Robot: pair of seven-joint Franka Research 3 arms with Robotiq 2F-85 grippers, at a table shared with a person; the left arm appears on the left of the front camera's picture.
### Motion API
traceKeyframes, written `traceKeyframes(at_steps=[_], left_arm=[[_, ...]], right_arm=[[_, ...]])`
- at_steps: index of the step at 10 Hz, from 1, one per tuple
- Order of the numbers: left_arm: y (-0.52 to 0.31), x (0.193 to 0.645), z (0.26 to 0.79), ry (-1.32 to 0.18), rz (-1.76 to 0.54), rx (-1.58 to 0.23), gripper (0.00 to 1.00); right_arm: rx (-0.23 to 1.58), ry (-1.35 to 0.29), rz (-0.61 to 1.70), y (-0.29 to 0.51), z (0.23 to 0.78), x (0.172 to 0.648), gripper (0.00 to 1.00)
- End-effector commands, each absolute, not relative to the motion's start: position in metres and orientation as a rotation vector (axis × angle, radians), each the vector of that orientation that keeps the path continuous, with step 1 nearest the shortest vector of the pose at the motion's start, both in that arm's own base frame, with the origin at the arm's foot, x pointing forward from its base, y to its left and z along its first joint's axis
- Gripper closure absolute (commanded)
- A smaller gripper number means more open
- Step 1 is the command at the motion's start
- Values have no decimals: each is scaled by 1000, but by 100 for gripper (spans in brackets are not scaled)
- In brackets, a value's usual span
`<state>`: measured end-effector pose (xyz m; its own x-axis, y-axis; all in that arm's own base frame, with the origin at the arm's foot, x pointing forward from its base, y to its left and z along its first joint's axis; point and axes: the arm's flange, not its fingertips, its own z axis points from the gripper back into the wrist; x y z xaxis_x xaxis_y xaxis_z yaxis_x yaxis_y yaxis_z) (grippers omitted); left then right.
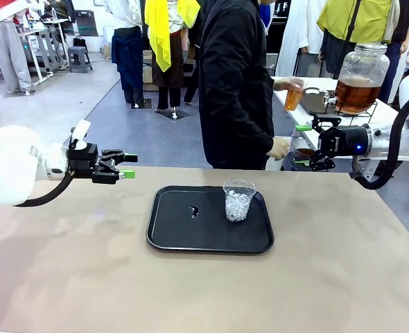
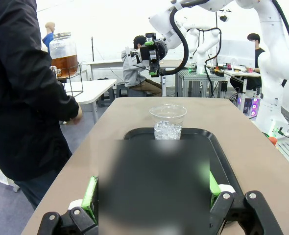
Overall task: Pour the drink into the iced cup.
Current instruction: Pick up the iced cup indicated by the human and present it to them.
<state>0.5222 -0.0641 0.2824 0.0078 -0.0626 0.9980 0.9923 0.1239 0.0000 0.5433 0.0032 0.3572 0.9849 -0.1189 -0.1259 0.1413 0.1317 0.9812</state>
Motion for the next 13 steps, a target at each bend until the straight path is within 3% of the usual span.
traceKeyframes(at_steps=[1, 13], left_arm=[[-65, 524, 284, -1207, -1136, -1073, 0], [-65, 524, 284, -1207, -1136, -1073, 0]], right_arm=[[1418, 8, -192, 4, 359, 543, 0], [1418, 8, -192, 4, 359, 543, 0]])
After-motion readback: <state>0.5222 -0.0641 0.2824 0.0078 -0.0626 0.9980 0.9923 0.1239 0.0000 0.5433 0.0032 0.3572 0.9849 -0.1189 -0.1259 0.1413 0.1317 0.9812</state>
